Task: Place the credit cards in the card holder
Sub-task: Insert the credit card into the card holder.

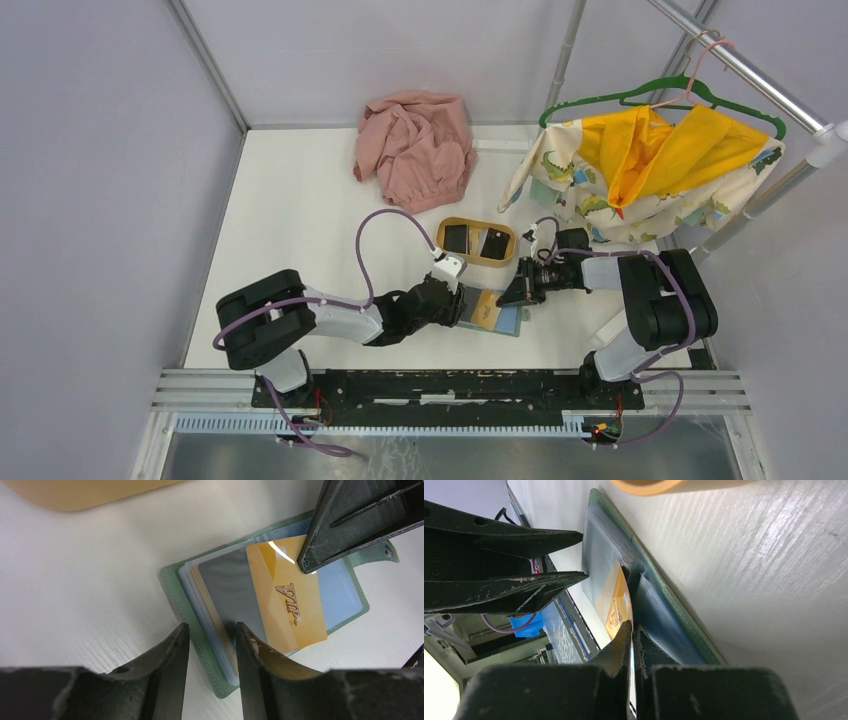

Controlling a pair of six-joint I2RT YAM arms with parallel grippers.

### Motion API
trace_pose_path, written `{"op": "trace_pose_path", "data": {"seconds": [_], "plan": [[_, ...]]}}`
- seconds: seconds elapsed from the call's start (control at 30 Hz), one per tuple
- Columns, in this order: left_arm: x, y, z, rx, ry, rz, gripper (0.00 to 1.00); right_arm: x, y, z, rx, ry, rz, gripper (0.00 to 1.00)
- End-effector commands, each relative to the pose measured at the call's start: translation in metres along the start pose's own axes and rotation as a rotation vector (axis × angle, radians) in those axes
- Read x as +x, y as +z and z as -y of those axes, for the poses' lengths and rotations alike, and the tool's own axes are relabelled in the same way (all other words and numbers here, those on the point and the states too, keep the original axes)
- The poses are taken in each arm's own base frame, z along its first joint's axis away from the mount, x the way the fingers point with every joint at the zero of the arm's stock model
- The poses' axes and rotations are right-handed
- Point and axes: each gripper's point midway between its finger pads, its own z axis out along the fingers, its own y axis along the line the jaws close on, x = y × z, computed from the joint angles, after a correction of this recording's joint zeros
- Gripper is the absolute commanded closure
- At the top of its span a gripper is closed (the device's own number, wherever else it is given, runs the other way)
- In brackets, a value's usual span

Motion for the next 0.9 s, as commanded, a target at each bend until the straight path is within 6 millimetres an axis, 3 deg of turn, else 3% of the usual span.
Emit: {"op": "trace_pose_path", "data": {"seconds": [0.0,0.23,0.5,0.7,0.87], "plan": [[-0.019,0.003,0.018,0.074,0.024,0.061,0.54,-0.005,0.004,0.002,0.022,-0.038,-0.010,0.97],[-0.030,-0.005,0.024,0.100,-0.008,0.082,0.52,-0.009,0.007,-0.002,-0.001,-0.058,-0.021,0.94],[-0.059,-0.040,0.030,0.142,-0.092,0.150,0.41,-0.010,0.008,-0.002,-0.009,-0.065,-0.019,0.89],[-0.074,-0.060,0.061,0.322,-0.208,0.179,0.18,-0.011,0.008,-0.004,-0.019,-0.072,-0.019,0.88],[-0.070,-0.054,0.086,0.432,-0.284,0.134,0.24,-0.011,0.008,-0.005,-0.033,-0.077,-0.018,0.87]]}}
